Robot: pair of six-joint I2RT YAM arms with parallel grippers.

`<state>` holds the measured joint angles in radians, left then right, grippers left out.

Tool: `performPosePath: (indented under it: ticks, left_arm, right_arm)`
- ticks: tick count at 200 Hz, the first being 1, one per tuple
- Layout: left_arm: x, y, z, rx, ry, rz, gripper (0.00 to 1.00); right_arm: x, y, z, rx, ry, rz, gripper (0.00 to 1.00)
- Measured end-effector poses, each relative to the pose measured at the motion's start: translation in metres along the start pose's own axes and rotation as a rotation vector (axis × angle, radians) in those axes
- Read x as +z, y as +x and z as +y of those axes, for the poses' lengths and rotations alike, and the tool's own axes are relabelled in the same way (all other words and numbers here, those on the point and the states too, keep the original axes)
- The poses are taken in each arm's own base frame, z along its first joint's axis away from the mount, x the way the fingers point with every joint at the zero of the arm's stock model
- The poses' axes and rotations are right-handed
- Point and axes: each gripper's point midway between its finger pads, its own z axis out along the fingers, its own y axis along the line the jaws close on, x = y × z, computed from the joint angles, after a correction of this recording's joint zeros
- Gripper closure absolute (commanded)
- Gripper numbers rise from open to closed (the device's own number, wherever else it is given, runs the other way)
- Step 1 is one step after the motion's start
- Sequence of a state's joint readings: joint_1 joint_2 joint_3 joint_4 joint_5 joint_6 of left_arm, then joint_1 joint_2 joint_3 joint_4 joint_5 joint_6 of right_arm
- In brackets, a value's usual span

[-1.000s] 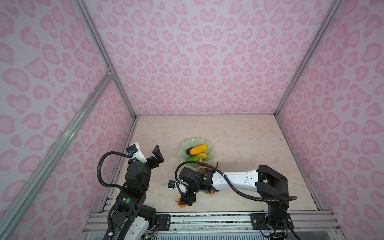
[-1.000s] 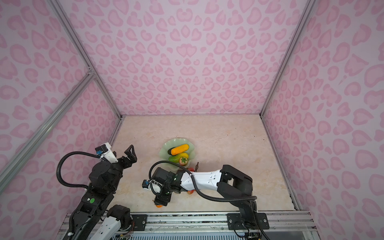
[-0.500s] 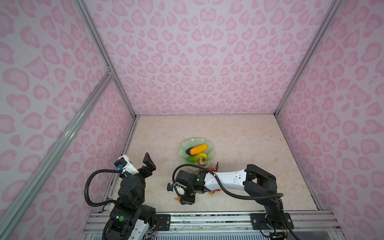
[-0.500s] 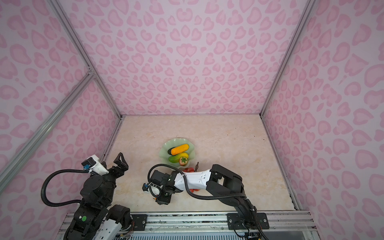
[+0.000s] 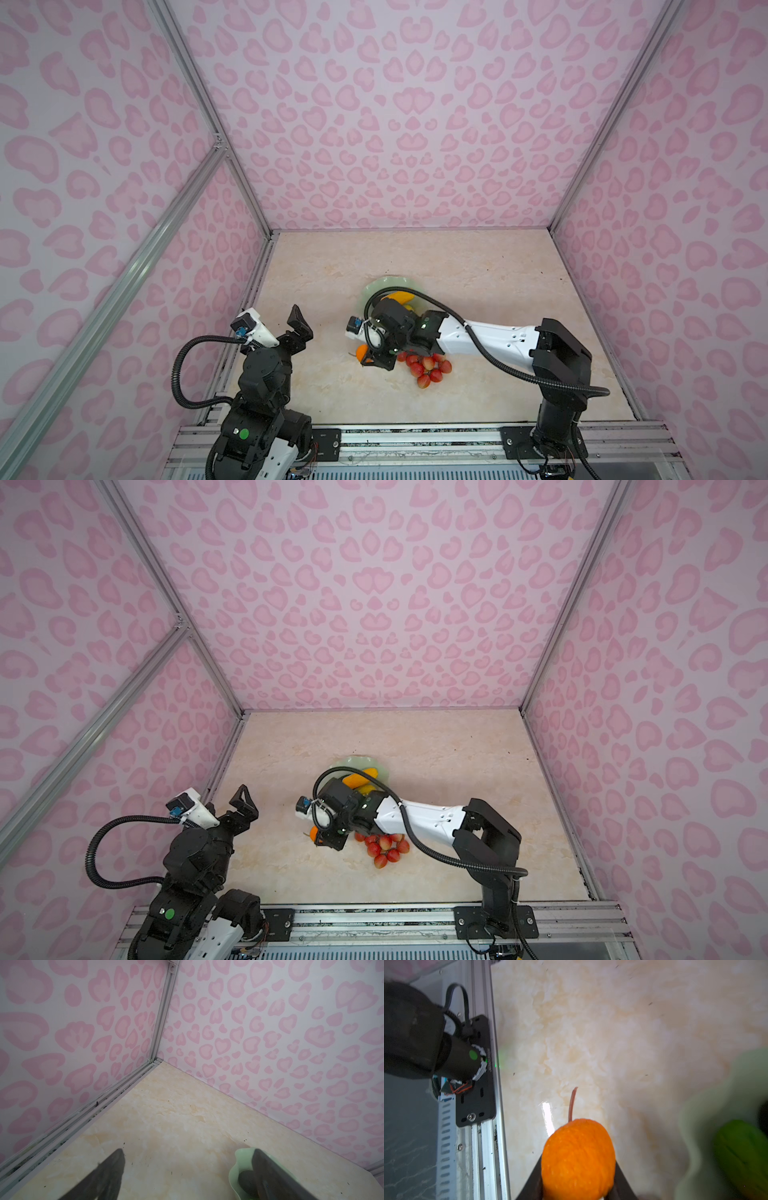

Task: Place and organize the fake fruits in the fruit bowl
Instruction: 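Carry the orange with the right gripper into the bowl and release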

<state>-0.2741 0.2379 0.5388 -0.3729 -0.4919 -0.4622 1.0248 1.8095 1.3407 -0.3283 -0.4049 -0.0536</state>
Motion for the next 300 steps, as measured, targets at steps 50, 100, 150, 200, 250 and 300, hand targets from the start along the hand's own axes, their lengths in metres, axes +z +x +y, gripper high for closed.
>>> performPosePath:
  ticks: [50,100,150,200,250,300]
  left_arm:
    - [0.002,0.009,-0.008,-0.001,0.049,0.037,0.04]
    - [0.004,0.015,-0.012,0.006,0.063,0.061,0.03]
    - [0.006,0.019,-0.014,0.013,0.07,0.082,0.04]
    - [0.007,0.02,-0.014,0.015,0.073,0.086,0.03]
    - [0.007,0.021,-0.014,0.019,0.071,0.088,0.03]
    - [0.007,0.022,-0.015,0.02,0.077,0.093,0.03]
  right_arm:
    - [-0.039,-0.019,-0.121,0.238,0.173,-0.116,0.73]
    - [-0.017,-0.013,-0.134,0.261,0.169,-0.054,0.72]
    - [0.008,-0.017,-0.127,0.242,0.141,-0.02,0.71]
    - [0.028,-0.01,-0.125,0.239,0.138,0.036,0.52]
    - [0.025,-0.005,-0.129,0.239,0.181,0.061,0.4]
    - [-0.02,-0.026,-0.12,0.22,0.231,-0.022,0.4]
